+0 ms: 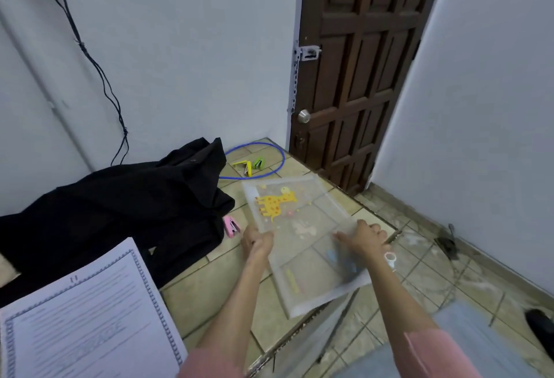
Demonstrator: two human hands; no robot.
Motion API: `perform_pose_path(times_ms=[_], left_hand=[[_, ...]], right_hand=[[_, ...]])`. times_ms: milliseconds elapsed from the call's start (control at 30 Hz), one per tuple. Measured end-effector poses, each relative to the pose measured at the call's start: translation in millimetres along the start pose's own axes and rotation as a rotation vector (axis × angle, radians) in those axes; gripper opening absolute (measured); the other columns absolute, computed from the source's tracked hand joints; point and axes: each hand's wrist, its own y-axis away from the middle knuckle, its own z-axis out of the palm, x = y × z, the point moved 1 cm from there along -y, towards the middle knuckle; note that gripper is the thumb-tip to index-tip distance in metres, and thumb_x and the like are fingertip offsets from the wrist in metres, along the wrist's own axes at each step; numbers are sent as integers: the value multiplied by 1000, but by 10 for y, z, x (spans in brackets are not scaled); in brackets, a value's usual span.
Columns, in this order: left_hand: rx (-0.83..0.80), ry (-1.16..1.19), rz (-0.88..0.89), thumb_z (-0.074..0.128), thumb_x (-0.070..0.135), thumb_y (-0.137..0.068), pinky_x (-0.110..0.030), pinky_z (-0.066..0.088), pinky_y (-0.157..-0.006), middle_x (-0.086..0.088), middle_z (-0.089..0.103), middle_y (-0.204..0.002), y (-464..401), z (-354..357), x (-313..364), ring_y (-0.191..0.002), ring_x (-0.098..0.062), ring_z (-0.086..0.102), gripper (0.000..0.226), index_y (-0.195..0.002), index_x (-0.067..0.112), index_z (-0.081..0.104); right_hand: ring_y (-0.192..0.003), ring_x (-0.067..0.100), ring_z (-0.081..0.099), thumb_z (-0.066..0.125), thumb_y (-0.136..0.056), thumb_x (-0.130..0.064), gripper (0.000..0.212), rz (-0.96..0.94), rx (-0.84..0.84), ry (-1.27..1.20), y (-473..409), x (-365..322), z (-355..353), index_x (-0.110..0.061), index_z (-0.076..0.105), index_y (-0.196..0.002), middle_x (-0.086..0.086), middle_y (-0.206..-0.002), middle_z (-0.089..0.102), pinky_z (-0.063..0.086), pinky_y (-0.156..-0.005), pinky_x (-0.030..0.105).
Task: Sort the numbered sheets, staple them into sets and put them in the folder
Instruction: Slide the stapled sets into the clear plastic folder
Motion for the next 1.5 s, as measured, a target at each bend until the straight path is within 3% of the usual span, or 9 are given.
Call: perform_pose_path(times_ms=[133, 267, 633, 767, 1100, 1200, 1300, 1400, 1500], left_hand=[[-134, 325, 79, 64, 4, -81, -44, 55, -80, -21, 64, -107, -150, -337, 60, -88, -32, 65, 22, -101, 1, 57], [-151, 557, 158, 63, 4, -85, -43, 55, -76, -11, 66, -93, -40, -1189, 60, -78, -27, 64, 20, -103, 5, 56], [395, 512, 150, 51, -10, -87, -13, 49, -43, 9, 66, -51, 966, -4083, -1271, -43, 1, 60, 33, -73, 16, 67], [597, 385, -34, 55, -12, -84, -17, 49, -45, -6, 67, -69, 1163, -4541, -1890, -49, -10, 61, 18, -94, 3, 60], [782, -354, -287, 58, 9, -81, -39, 45, -84, -22, 60, -112, 1106, -4583, -2363, -107, -39, 54, 31, -111, 3, 59], [845, -507, -25, 55, 6, -83, -41, 42, -91, -19, 58, -118, 1004, -4161, -2084, -110, -39, 51, 32, -115, 6, 60], [660, -298, 160, 57, 22, -86, -34, 48, -82, -12, 67, -99, 841, -3708, -1676, -96, -28, 62, 19, -93, 8, 68], [562, -211, -35, 61, 58, -75, -29, 42, -61, -18, 65, -86, 658, -3477, -1465, -79, -31, 64, 60, -86, 0, 62], [495, -292, -131, 71, 40, -66, -26, 41, -56, -12, 64, -82, 602, -3394, -1411, -76, -26, 64, 41, -77, 3, 58]], right_hand=[[-74, 25, 56, 57, -89, -37, 36, -57, -50, -365, -61, -51, -78, -9, 56, -65, 9, -77, 62, 49, -74, 37], [-51, 12, 41, 54, -95, -25, 34, -314, -278, -649, 270, -590, -125, -14, 46, -63, 1, -58, 46, 33, -42, 18], [-41, 3, 53, 55, -93, -10, 25, -789, -1015, -428, 2279, -2260, 1134, -14, 55, -69, -9, -49, 63, 43, -46, 19], [-47, 8, 64, 56, -91, -6, 21, -734, -1140, -297, 2854, -2388, 1597, -9, 57, -71, -3, -55, 66, 54, -55, 27], [-34, 8, 57, 69, -82, -15, 32, -742, -882, -50, 3273, -2384, 1972, -7, 51, -56, 8, -54, 58, 45, -37, 17], [-28, 3, 53, 69, -82, -16, 34, -756, -838, -45, 3329, -2403, 1976, -7, 50, -55, 5, -51, 57, 39, -34, 12], [-32, 7, 56, 66, -85, -22, 36, -789, -870, -16, 3378, -2417, 1932, -8, 51, -55, 4, -46, 58, 44, -39, 15], [-48, 13, 60, 53, -92, -22, 34, -893, -927, 50, 3386, -2398, 1843, -8, 53, -61, 7, -56, 61, 56, -61, 26], [-59, 17, 57, 47, -91, -14, 24, -852, -962, -16, 3258, -2335, 1756, -6, 61, -73, 11, -71, 62, 54, -75, 34]])
